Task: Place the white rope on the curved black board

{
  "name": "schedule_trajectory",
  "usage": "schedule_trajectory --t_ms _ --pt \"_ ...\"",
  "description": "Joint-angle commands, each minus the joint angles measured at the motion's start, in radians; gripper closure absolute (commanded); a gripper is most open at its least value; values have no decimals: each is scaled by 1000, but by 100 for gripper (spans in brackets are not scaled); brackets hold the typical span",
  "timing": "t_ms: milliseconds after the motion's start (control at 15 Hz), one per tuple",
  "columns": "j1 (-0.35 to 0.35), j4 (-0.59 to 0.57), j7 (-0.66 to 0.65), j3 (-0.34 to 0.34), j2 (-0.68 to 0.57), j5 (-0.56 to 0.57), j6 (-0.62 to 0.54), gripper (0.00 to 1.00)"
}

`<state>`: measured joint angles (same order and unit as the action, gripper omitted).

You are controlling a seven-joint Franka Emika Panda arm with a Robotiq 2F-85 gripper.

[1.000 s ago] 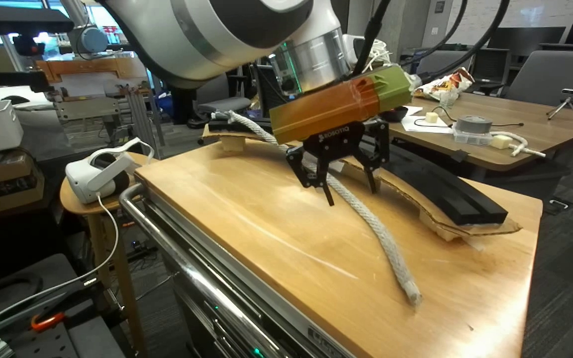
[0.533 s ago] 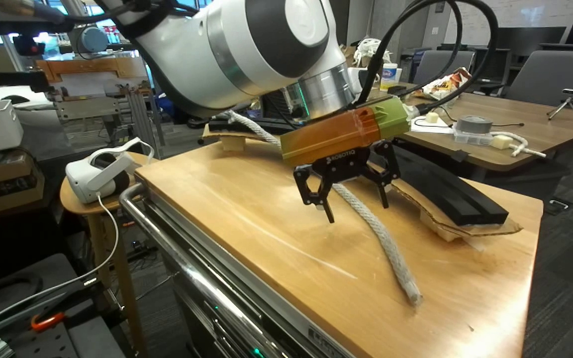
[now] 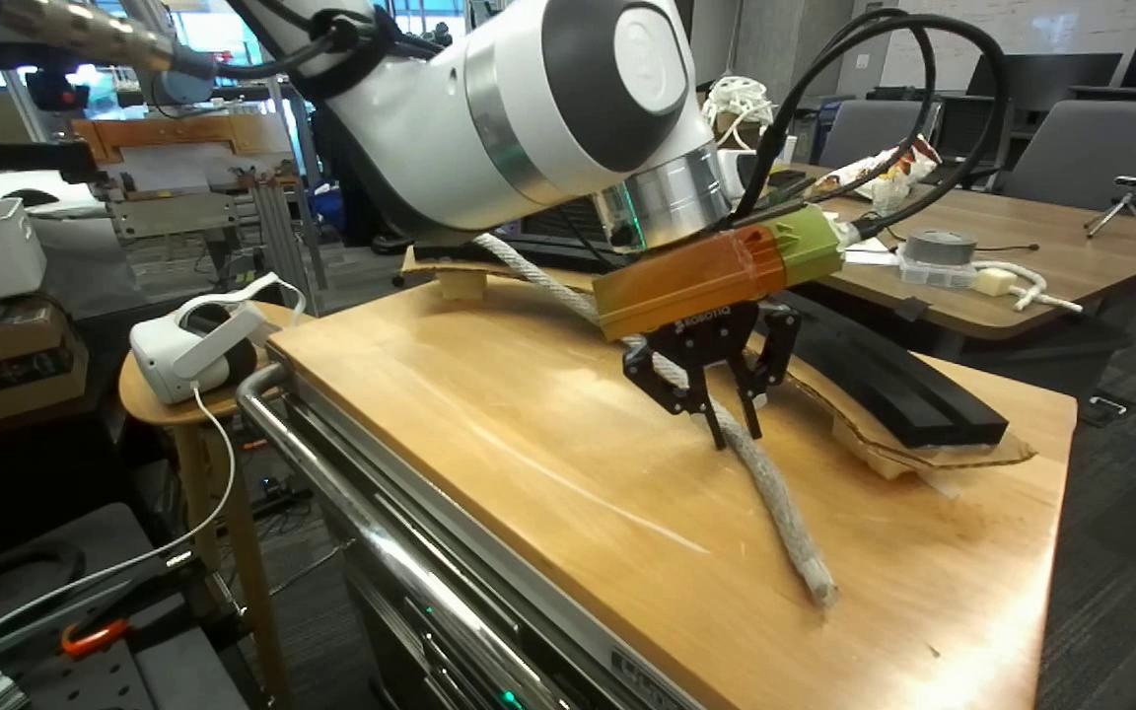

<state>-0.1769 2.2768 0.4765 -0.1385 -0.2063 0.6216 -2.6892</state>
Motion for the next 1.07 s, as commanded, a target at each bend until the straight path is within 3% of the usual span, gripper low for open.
schedule_trajectory --t_ms 0,267,333,533,600,867,1000 --pt "9 -74 -16 -17 -50 12 28 85" --pt "8 -109 -1 -15 -77 4 57 81" --pt "6 -115 5 -12 -82 -2 68 89" --pt "7 -108 10 -10 -71 7 79 98" --pt "11 -101 3 -15 -61 23 76 94" --pt "8 -47 39 -6 9 37 59 94" --pt "30 -25 -21 -33 52 150 48 95"
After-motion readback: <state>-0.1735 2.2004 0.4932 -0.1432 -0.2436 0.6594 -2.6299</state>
